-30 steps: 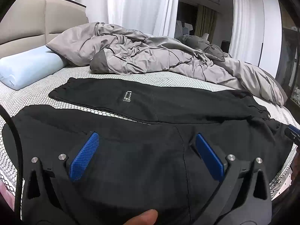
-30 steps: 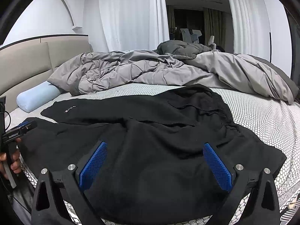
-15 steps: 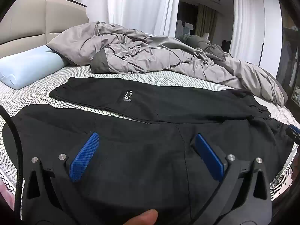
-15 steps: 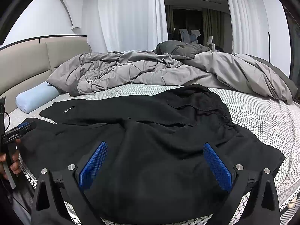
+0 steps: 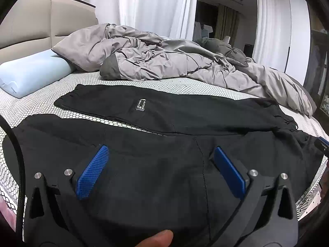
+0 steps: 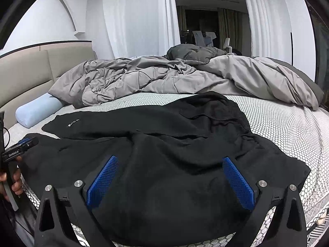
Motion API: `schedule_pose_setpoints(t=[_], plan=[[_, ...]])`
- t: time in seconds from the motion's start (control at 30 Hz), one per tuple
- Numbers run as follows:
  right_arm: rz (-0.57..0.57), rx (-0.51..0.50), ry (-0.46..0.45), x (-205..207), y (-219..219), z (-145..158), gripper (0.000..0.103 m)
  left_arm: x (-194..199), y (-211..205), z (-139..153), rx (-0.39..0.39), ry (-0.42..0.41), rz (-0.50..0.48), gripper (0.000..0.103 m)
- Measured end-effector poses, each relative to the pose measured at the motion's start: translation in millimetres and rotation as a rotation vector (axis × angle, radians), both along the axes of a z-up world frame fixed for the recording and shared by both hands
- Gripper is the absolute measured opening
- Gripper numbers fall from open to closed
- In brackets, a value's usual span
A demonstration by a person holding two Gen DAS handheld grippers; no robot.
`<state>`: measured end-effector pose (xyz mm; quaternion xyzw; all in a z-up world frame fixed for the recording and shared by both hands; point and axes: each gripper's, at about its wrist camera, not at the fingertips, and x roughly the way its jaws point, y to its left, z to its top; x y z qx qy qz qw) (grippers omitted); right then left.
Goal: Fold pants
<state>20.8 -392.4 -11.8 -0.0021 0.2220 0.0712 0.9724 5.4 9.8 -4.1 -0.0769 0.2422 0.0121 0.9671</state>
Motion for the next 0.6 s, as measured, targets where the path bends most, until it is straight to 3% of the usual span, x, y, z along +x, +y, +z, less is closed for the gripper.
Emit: schedule_pose_setpoints(t=[0.6], plan=[[-0.006,0.000,0.004,0.8,-1.5,-1.8,0.103,0.8,3.2,-1.3,-0.002,-0.003,0.006,0.102]])
